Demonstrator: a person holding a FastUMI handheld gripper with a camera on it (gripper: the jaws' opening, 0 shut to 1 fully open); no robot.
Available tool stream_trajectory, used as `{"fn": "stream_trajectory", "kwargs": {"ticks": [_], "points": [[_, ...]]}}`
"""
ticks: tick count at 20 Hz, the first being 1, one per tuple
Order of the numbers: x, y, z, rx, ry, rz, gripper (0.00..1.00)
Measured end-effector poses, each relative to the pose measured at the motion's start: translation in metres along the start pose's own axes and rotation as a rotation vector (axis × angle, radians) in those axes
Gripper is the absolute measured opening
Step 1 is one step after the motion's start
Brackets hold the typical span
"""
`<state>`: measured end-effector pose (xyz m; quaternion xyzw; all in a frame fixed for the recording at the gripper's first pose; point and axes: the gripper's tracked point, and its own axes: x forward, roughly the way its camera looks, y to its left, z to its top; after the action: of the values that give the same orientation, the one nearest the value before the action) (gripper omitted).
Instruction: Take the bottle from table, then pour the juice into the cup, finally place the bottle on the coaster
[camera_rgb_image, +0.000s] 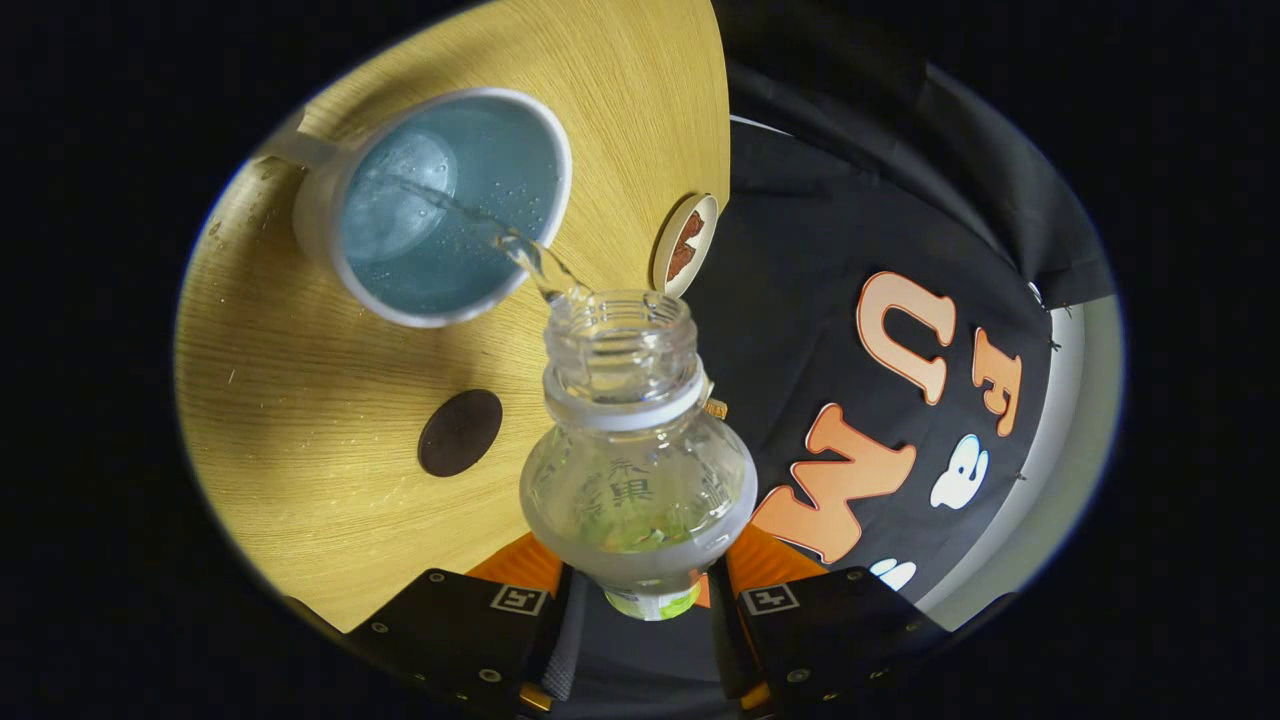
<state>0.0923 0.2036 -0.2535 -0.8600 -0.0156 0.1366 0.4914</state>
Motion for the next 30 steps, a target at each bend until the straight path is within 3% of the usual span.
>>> {"fn": "stream_trajectory", "kwargs": {"ticks": [13,30], "points": [[-0.001,-0.002,0.011,-0.138,-0.052,-0.019,0.56],[-0.002,-0.024,0.008,-0.214,-0.041,-0.072,0.56]]}}
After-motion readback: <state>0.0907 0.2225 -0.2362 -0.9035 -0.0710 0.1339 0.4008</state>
